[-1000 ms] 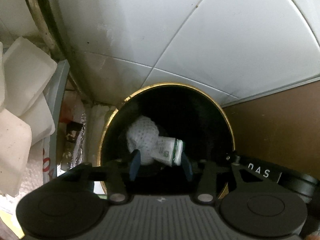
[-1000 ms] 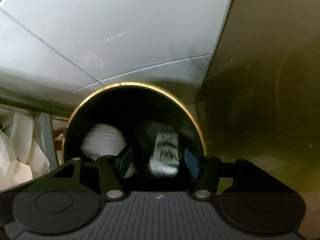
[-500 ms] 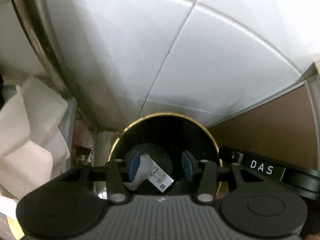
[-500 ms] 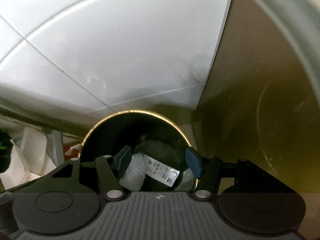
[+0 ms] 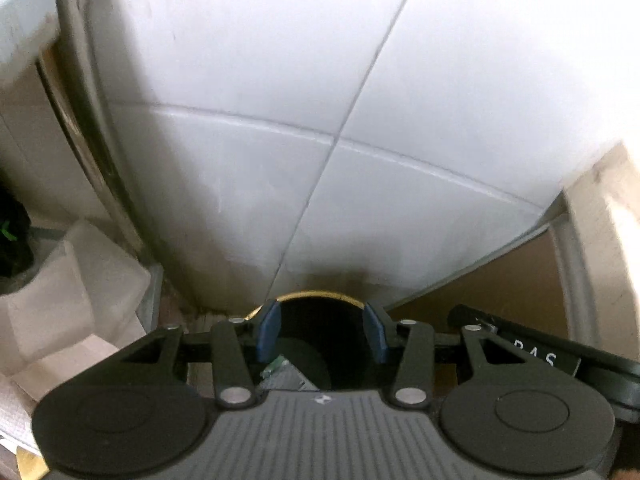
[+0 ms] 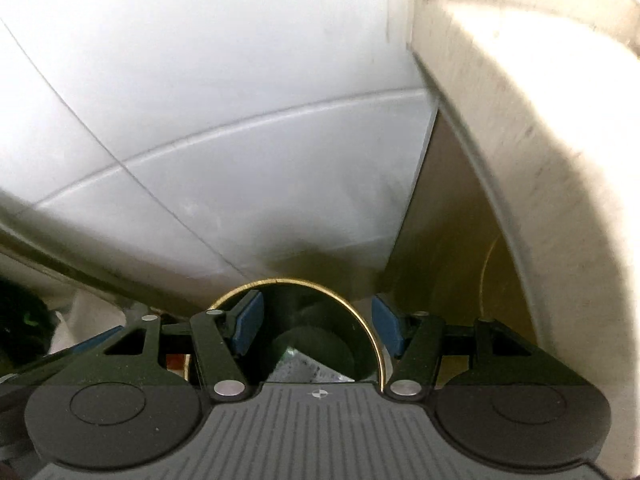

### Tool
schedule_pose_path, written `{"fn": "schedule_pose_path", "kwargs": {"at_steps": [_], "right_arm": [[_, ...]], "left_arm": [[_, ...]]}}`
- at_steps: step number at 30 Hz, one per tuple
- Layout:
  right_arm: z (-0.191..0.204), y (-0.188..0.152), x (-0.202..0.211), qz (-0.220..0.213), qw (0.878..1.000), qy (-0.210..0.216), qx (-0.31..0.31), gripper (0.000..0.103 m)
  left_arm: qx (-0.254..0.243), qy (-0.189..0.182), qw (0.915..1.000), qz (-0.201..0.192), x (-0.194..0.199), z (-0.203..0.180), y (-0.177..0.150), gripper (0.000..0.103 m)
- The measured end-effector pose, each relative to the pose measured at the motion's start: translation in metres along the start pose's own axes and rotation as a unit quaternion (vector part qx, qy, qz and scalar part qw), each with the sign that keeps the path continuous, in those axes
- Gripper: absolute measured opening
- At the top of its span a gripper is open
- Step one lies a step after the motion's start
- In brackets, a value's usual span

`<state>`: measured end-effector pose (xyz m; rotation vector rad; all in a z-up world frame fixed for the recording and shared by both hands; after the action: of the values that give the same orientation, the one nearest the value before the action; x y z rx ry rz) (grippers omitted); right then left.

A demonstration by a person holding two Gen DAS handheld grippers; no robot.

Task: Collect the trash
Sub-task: 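Raise both open tools out of the bin back toward the counter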

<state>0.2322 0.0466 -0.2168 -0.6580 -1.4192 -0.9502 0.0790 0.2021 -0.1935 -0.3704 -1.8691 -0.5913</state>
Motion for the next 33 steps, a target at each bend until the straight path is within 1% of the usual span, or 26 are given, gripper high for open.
{"fn": "schedule_pose_path", "kwargs": {"at_steps": [5, 11, 16, 21, 26, 29, 33], "right_arm": [[0.002, 0.004, 0.032, -0.031, 0.999, 0.013, 0.004, 0.067], [-0.005, 0.013, 0.075, -0.076, 0.997, 0.024, 0.002, 0.071], [-0.015, 0.013, 0.103, -0.107, 0.994, 0.023, -0.002, 0.071], [-0.037, 0.005, 0.135, -0.137, 0.990, 0.020, -0.018, 0.071], [-0.067, -0.006, 0.163, -0.164, 0.985, 0.013, -0.053, 0.071], [-0.086, -0.024, 0.185, -0.179, 0.981, 0.005, -0.077, 0.071], [-0.113, -0.048, 0.209, -0.198, 0.974, -0.012, -0.107, 0.071]], "left_arm": [[-0.003, -0.011, 0.9992, -0.038, 0.034, -0.007, 0.009, 0.039], [-0.033, -0.030, 0.9954, -0.085, 0.076, -0.029, 0.020, 0.040], [-0.065, -0.047, 0.9912, -0.106, 0.102, -0.055, 0.021, 0.039], [-0.110, -0.067, 0.9845, -0.119, 0.120, -0.086, 0.013, 0.040], [-0.171, -0.085, 0.9736, -0.125, 0.138, -0.126, -0.003, 0.040], [-0.210, -0.104, 0.9639, -0.127, 0.148, -0.152, -0.017, 0.040], [-0.251, -0.135, 0.9511, -0.119, 0.154, -0.186, -0.039, 0.040]]}}
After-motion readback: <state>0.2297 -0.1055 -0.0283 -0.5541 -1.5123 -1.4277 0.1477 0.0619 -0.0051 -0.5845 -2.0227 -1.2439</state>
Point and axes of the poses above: each gripper's, at about its wrist camera, not at the fingertips, and x roughly against the way its jaws point, z to its left, y to its top, the point moved 2 cm from there along -x, roughly the way its jaws point, and after that the axes turned 12 degrees about z, right-handed, at the moved point
